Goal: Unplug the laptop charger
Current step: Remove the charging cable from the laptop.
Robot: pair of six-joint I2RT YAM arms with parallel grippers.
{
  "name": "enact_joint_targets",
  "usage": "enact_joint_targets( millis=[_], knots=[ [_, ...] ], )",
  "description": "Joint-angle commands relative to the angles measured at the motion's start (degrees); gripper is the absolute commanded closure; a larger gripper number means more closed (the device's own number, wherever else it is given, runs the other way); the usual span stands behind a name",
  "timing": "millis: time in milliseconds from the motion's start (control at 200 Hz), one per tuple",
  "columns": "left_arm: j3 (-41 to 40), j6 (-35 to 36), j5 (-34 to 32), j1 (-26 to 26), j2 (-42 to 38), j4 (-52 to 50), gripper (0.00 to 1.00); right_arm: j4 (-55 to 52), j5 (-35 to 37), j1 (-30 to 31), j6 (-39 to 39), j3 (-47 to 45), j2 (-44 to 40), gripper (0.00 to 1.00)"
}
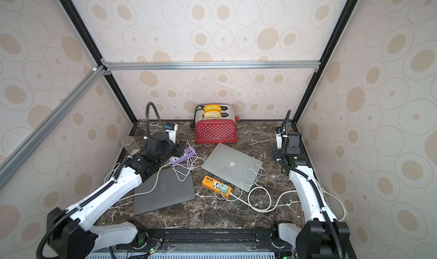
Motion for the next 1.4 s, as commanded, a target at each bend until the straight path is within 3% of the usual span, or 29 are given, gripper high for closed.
enact_joint_targets(
  millis=[0,105,310,631,741,1057,1397],
  knots=[
    [5.4,-0.9,4.3,-4.1,6.5,-5.7,0.46,-4.1,-0.3,-0.5,-11.1,2.6,4.0,0.18],
    [9.7,-0.9,4.5,-6.9,12.7,-7.5,0.47,-5.4,-3.3,-1.7,-14.4,4.3,9.2,0.22],
    [15.7,-1.0,7.7,-8.5,22.5,-10.8,0.53,-8.0,-12.1,-4.3,-15.1,5.6,18.6,0.40],
    [15.6,-1.4,5.6,-8.7,31.8,-10.3,0.61,-5.1,-22.1,-4.3,-13.2,2.0,19.5,0.51],
    [15.8,-2.3,6.0,-8.7,33.9,-9.3,0.64,-6.4,-23.5,-4.2,-13.9,1.9,20.1,0.59],
    [16.4,-4.3,10.2,-8.7,37.6,-7.2,0.67,-7.2,-26.2,-4.3,-15.3,2.5,24.4,0.65],
    [14.8,-5.0,10.3,-8.7,37.8,-7.0,0.67,-7.6,-29.0,-3.7,-14.8,3.0,28.3,0.71]
  ],
)
